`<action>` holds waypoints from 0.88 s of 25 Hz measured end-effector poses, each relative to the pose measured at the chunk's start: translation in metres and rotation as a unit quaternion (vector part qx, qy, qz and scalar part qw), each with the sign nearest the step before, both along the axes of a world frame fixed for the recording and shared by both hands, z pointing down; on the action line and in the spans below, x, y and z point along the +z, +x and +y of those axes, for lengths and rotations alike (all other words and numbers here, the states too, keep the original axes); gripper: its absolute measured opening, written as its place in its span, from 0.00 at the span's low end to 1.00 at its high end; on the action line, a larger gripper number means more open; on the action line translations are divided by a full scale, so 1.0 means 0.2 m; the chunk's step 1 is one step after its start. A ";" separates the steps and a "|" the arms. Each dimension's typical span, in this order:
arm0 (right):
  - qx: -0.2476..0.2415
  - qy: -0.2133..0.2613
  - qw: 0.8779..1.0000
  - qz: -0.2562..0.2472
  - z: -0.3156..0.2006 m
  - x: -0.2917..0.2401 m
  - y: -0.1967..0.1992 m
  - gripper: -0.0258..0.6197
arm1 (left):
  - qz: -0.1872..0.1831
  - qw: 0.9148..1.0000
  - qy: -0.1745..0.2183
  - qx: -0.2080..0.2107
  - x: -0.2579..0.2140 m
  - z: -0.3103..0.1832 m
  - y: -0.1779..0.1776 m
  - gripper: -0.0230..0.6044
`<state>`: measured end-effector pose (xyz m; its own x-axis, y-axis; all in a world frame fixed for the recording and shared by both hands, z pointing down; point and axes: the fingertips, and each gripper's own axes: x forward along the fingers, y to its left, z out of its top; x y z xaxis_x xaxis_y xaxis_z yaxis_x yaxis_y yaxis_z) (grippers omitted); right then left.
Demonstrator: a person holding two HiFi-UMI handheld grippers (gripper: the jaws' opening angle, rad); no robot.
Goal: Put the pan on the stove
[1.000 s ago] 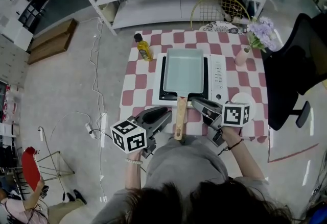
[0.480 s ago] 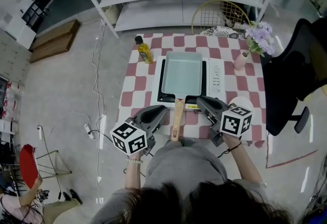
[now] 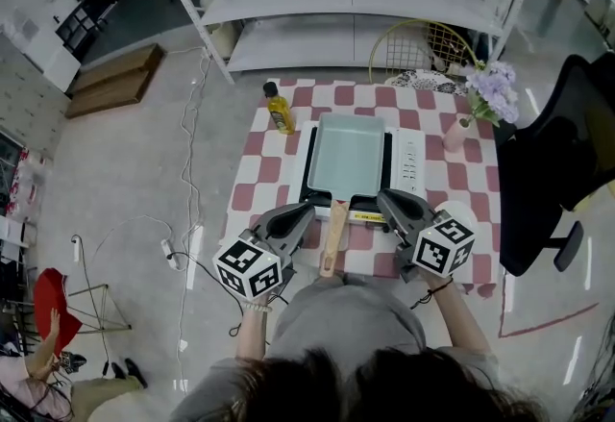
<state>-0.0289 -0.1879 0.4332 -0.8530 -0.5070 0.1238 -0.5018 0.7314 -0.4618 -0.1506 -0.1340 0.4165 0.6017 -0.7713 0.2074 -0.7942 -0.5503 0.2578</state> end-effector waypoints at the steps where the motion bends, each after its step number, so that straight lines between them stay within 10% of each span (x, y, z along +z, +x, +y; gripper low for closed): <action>1: 0.000 0.003 1.000 0.000 -0.01 0.00 0.00 0.08 | -0.001 1.000 0.002 -0.001 0.00 0.00 0.00 0.09; 22: 0.001 0.026 1.000 0.014 -0.04 0.02 0.03 0.08 | -0.011 1.000 -0.001 -0.017 0.01 -0.03 -0.03 0.08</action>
